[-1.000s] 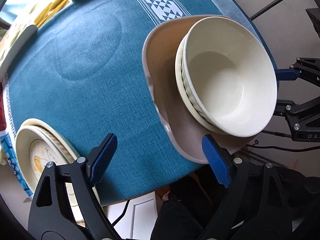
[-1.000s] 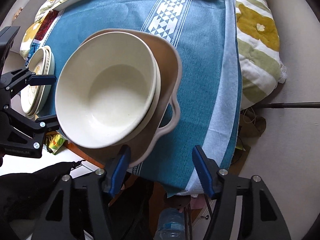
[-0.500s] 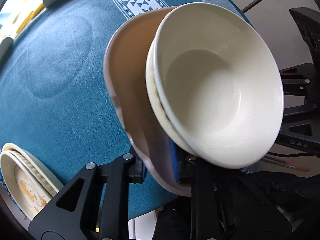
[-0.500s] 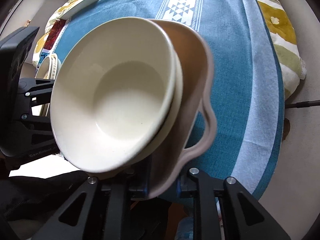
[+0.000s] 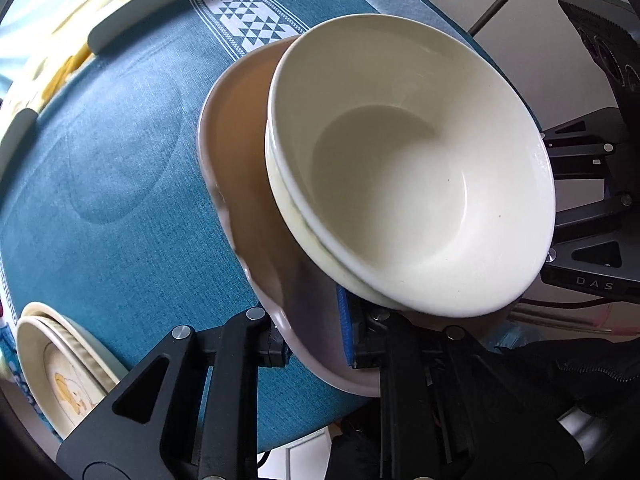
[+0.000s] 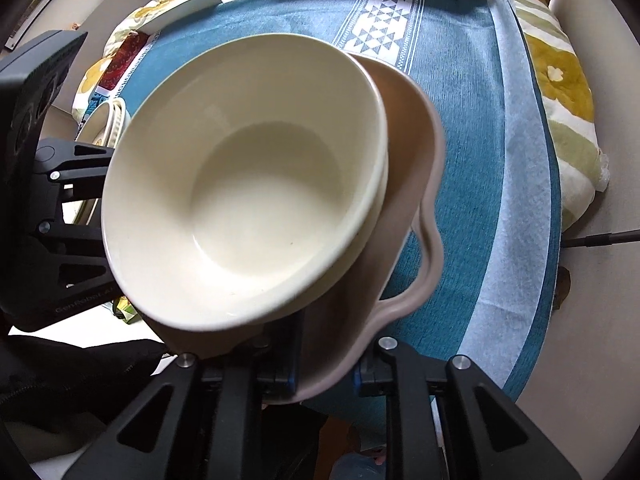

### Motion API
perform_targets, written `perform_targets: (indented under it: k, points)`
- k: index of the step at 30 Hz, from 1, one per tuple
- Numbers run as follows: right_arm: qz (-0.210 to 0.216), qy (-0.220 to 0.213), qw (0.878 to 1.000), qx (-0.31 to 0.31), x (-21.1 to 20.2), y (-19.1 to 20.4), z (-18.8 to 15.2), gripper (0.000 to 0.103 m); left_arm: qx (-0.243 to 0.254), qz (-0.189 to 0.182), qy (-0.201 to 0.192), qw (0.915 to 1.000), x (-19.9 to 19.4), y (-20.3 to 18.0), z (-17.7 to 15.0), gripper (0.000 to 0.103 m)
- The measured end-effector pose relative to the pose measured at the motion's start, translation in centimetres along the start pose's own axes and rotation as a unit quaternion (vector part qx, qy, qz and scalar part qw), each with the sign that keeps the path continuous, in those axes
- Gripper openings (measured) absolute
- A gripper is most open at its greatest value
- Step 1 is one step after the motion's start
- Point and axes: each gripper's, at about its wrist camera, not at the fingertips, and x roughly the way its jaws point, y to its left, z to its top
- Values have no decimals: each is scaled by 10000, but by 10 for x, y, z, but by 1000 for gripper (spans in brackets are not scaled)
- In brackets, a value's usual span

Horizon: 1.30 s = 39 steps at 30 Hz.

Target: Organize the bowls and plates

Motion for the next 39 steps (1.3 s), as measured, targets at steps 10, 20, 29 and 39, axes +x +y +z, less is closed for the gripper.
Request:
perform_targets:
  k: [10, 20, 29, 39]
  points:
    - [-177, -241, 9990, -321, -19, -6, 3, 17, -111, 215, -265, 9994, -30, -18, 10, 14]
    - [-194, -431, 9914, -1222, -53, 36, 28, 17, -742, 612, -679, 9930, -86, 4, -26, 14]
    - [-104, -479, 9794, -1958, -58, 116, 52, 17, -1193, 993, -759, 9850, -128, 50, -87, 14]
    - [40, -361, 9817, -1872, -24, 199, 75, 17, -1138, 963, -517, 9875, -138, 126, -144, 14]
